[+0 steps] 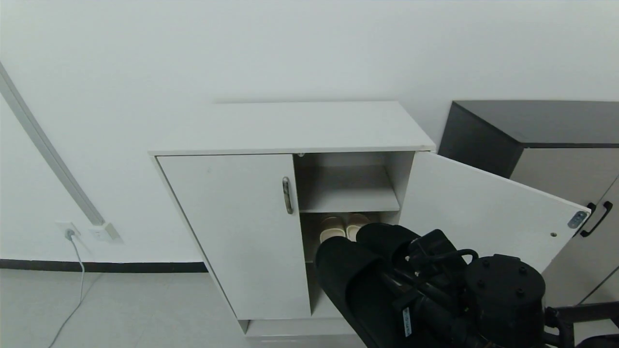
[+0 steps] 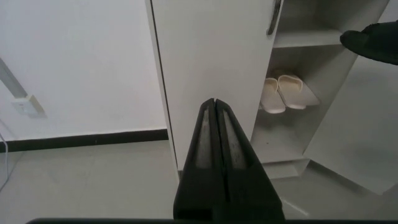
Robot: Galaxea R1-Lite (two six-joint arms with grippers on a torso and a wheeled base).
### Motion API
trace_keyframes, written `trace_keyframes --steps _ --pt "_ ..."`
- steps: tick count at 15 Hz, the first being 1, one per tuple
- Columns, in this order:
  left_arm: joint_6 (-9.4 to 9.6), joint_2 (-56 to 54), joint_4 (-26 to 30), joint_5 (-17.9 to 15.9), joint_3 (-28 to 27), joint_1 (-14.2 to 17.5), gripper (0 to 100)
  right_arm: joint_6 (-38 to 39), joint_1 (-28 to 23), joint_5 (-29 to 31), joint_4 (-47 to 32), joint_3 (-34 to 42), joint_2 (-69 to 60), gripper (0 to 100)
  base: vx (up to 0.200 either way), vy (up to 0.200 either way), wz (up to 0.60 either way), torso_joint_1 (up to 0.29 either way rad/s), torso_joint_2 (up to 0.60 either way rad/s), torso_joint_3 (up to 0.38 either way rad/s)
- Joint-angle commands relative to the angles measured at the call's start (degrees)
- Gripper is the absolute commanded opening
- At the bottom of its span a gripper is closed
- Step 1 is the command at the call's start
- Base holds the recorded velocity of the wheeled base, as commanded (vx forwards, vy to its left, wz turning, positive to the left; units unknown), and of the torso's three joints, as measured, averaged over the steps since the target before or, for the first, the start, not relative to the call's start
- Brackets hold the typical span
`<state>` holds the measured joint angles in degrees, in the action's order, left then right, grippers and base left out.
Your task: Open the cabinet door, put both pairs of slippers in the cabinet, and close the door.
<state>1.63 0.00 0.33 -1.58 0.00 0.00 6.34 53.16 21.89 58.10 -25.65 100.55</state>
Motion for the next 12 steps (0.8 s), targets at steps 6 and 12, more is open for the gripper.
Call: trace_keyframes --steps 6,12 --pt "0.04 0.0 -0.1 0.0 0.0 0.0 0 -0.4 0.2 0.1 0.1 0.3 0.1 0 0.0 0.0 0.0 -0.16 0.48 0.323" --pt "-0.05 0.0 0.0 0.0 0.0 0.0 0 -0.6 0.2 0.3 1.2 0.5 0.4 0 0.0 0.0 0.0 -0.104 0.46 0.35"
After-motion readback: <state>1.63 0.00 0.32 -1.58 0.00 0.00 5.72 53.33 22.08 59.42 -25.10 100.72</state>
